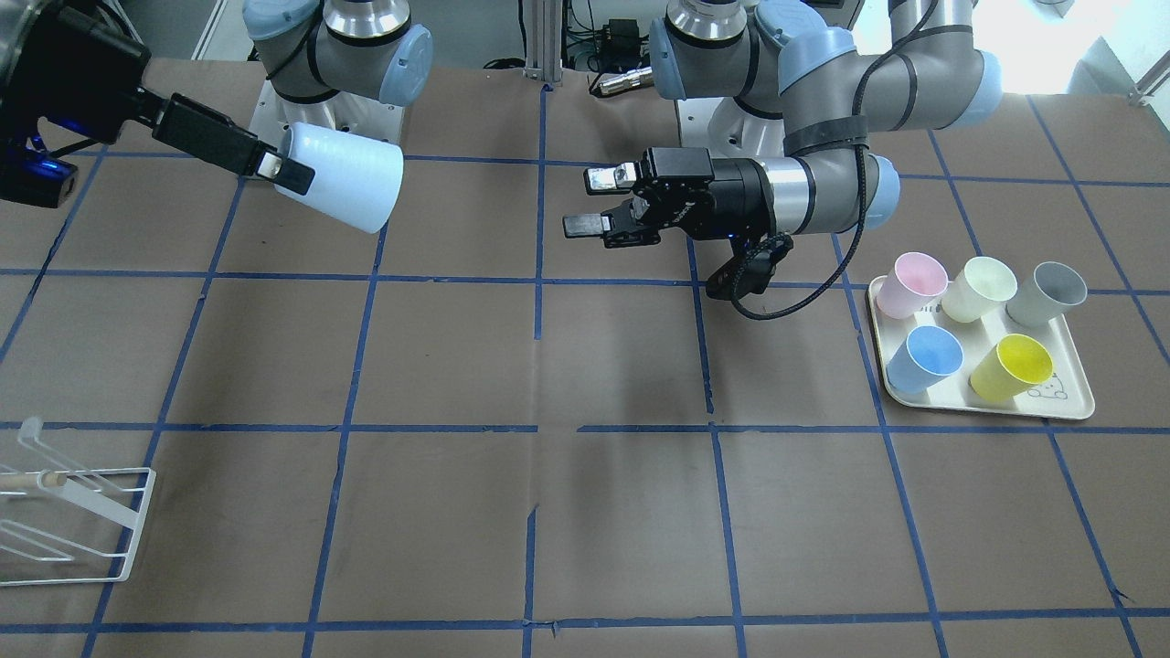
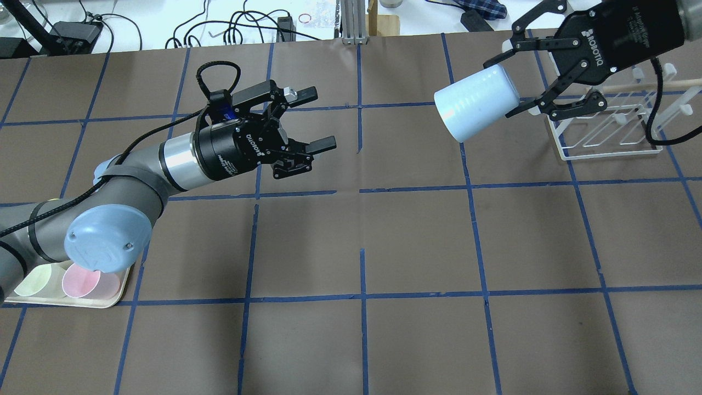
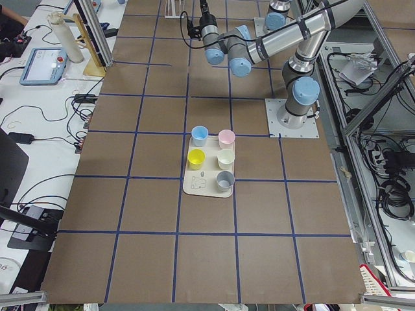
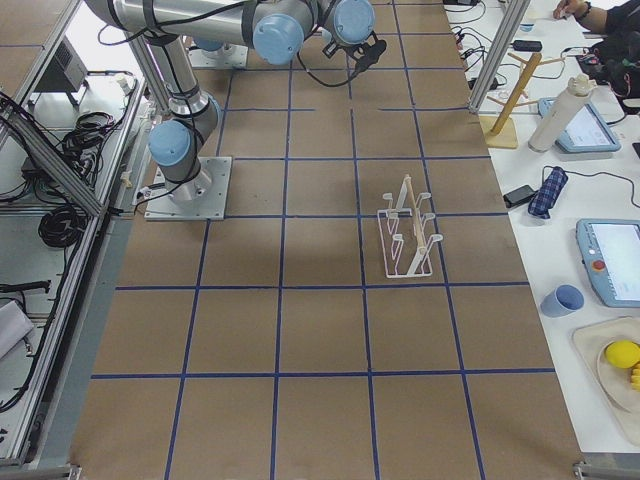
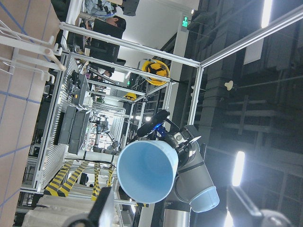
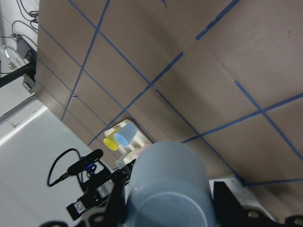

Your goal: Transfer IKEA cup to right arm and place on rack

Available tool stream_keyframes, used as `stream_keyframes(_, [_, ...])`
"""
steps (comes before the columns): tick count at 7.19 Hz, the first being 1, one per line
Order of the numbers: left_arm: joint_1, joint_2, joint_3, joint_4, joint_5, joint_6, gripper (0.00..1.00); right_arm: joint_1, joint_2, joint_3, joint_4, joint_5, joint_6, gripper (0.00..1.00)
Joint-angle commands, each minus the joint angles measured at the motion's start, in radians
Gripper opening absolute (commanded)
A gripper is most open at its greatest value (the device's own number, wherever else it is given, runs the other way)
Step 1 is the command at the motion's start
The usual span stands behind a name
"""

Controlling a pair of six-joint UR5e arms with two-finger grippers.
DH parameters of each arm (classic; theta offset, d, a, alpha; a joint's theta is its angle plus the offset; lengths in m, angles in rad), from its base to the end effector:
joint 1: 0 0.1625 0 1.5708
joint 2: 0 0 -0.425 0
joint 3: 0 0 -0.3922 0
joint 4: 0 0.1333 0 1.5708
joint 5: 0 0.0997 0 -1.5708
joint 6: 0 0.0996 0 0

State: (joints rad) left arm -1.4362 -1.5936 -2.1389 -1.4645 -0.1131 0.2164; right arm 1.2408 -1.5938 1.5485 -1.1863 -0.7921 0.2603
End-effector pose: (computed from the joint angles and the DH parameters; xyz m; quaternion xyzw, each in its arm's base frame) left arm -0.1726 -0.4561 0.3324 0.1524 -0.6533 -0.0309 0.7409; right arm 0.0457 -0.4939 0.5051 0.3265 0.8538 0.1430 0.3794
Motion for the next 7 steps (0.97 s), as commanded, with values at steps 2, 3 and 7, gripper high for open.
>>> stream_keyframes(2, [0.091, -0.036, 0.056, 0.041, 0.290, -0.034, 1.00, 0.000, 0.011, 0.007, -0.189, -0.356, -0.106, 0.22])
stream_keyframes(3, [0.091, -0.039, 0.063, 0.080, 0.419, -0.093, 1.00, 0.000, 0.029, 0.004, -0.246, -0.492, -0.209, 0.21])
stream_keyframes(7, [0.092, -0.048, 0.157, 0.249, 0.954, -0.275, 1.00, 0.000, 0.086, 0.022, -0.507, -0.743, -0.413, 0.07])
